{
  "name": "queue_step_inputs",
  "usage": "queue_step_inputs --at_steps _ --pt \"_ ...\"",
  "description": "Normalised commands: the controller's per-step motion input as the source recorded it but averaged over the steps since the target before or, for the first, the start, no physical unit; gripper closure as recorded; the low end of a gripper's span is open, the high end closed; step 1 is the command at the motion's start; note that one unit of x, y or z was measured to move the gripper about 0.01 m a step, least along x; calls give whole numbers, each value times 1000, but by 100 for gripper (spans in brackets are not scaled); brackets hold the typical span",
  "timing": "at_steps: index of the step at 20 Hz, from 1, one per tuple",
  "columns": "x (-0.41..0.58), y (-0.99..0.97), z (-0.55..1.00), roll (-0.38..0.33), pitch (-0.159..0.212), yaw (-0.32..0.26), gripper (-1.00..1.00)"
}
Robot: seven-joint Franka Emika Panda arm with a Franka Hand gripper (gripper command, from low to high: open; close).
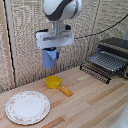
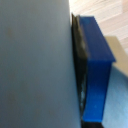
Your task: Carefully approach the cobalt cup with your gripper. Make sure to hold the cobalt cup delicately with your gripper. Carefully elevate the cobalt cup, moving it off the surface. Position the cobalt cup to hover above the alabaster dining ware. Gently lower the cobalt cup onto the alabaster dining ware. Gradually release your hold on the cobalt cup.
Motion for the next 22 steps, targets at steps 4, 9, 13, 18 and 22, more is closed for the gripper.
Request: queue_step_inputs --at_steps 4,9,13,18,22 --pt "101 876 -305 -15 -12 -130 100" --pt "110 875 -441 -33 0 -127 100" --pt "51 794 -441 -27 0 -105 100" --pt "0 547 -345 -7 0 -25 100" --pt "2 169 -350 0 0 9 100"
